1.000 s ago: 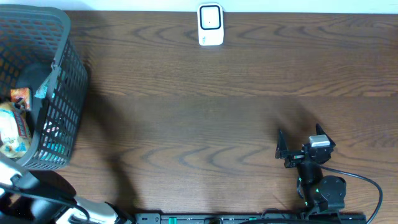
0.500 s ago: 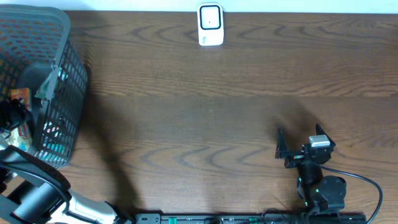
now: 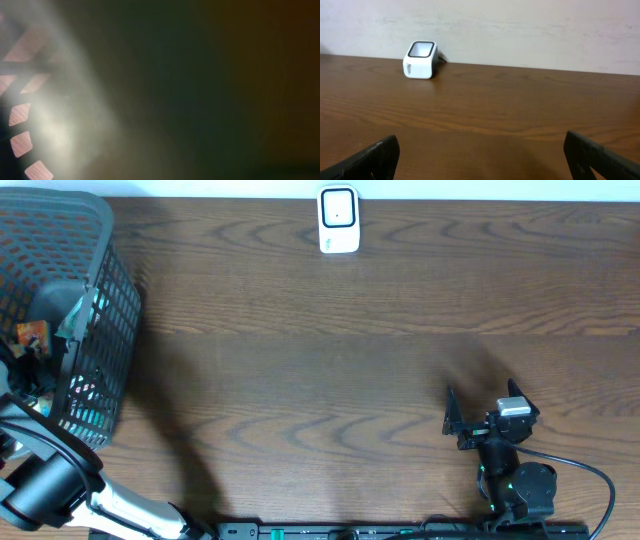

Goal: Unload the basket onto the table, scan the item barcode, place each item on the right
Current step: 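Reach the left gripper into the basket and grasp the yellow snack bag, then carry the yellow snack bag to the scanner and release it beside it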

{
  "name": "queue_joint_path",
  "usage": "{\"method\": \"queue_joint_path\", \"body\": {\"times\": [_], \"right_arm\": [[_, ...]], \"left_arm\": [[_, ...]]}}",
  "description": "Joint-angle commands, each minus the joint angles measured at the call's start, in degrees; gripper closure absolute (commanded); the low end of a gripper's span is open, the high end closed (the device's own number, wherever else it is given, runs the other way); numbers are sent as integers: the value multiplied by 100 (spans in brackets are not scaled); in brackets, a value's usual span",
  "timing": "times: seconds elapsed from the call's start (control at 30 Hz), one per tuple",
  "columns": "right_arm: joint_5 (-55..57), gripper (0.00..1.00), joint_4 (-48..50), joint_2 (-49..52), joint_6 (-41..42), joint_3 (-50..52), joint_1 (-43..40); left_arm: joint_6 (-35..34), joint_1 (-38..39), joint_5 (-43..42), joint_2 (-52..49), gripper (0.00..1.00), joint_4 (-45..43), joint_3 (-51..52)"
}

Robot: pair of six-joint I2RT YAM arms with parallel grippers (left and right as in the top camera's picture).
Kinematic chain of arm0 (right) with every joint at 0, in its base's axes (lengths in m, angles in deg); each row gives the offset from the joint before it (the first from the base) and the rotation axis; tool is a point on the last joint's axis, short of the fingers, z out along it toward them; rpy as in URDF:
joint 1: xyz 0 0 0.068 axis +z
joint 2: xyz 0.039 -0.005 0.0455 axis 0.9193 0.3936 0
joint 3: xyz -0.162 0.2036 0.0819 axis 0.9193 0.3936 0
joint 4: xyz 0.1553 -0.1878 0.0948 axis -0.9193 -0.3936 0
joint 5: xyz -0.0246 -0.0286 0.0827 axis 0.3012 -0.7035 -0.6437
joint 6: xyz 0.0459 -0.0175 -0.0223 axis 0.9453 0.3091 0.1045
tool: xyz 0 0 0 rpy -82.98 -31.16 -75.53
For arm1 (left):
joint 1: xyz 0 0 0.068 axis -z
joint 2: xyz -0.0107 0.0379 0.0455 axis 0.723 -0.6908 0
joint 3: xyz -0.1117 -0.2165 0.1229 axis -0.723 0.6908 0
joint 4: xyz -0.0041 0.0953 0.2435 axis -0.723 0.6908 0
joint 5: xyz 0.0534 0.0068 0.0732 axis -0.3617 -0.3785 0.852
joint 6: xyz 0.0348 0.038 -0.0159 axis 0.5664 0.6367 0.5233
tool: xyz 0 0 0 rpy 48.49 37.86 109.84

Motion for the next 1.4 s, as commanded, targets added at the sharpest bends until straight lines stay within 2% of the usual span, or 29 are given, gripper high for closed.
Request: {"method": "queue_joint_path", "body": {"times": [0.0,0.1,0.27,0.4,0.47,0.6,0.67,0.73,0.87,1.03,1.1,1.2,1.37], "right_arm": [[31,1,-26,-28,-85,9,-44],[31,1,-26,-28,-85,9,-44],[31,1,-26,-28,-85,9,-44],[31,1,-26,-28,-85,9,-44],[31,1,-26,-28,-85,9,-44],[31,1,-26,-28,-85,9,-44],[31,1,-26,-28,-85,9,-44],[31,1,-26,-28,-85,9,-44],[31,1,-26,-28,-85,9,-44],[31,1,-26,-28,-85,9,-44],[31,1,-26,-28,-85,9,-44],[31,1,-26,-28,-85,9,-44],[31,1,-26,-28,-85,9,-44]], "left_arm": [[13,11,-79,24,93,33,42],[-136,11,-81,420,92,155,-96],[-1102,15,-175,1591,93,-44,-210],[-1300,15,-1397,2863,92,-741,-210],[-1858,15,-1899,3467,93,-1176,-210],[-3346,146,-2037,4284,93,-1906,-210],[-4190,413,-2059,4612,93,-2302,-210],[-4590,734,-2297,4752,93,-2542,-210],[-4900,1799,-3005,4747,93,-2887,-210],[-4892,3526,-3062,4264,93,-2734,-203],[-4809,4360,-3060,3788,93,-2739,-203],[-4124,5311,-3060,2892,93,-2667,-203],[-3926,6210,-3058,1537,93,-2503,-203]]}}
